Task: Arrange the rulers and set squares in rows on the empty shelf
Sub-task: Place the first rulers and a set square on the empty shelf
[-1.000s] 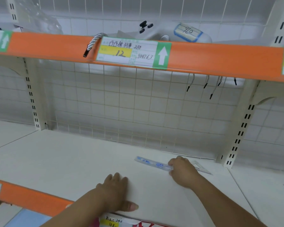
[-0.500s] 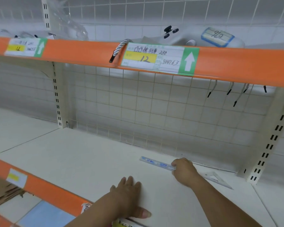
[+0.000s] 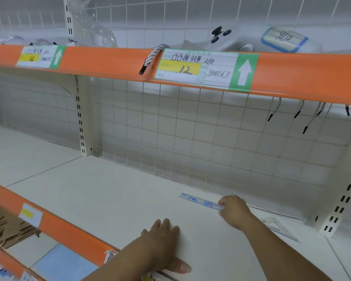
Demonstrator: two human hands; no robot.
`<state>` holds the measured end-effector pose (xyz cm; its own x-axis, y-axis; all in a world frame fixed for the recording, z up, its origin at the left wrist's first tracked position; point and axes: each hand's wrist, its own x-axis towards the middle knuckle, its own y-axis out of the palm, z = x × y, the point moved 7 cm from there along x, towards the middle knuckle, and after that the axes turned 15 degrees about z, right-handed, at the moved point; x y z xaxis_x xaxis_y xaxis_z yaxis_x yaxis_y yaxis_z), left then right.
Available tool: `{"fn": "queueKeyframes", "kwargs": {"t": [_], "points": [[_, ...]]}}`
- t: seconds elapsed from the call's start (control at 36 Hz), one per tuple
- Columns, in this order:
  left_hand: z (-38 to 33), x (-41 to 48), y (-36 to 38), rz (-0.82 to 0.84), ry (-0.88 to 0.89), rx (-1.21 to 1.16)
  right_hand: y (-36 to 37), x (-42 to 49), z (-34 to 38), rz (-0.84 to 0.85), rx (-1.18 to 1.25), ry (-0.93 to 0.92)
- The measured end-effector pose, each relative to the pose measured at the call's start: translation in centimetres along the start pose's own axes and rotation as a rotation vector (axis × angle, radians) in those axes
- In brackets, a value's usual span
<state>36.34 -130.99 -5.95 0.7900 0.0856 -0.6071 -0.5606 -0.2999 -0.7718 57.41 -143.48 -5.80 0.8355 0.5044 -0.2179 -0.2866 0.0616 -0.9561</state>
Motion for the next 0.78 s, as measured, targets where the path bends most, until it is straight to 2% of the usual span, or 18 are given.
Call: {"fn": "queueKeyframes", "kwargs": {"t": [0.78], "points": [[0.2, 0.5, 0.1, -0.010, -0.005, -0.001, -0.9, -1.9, 0.7, -0.024, 0.002, 0.042]]}}
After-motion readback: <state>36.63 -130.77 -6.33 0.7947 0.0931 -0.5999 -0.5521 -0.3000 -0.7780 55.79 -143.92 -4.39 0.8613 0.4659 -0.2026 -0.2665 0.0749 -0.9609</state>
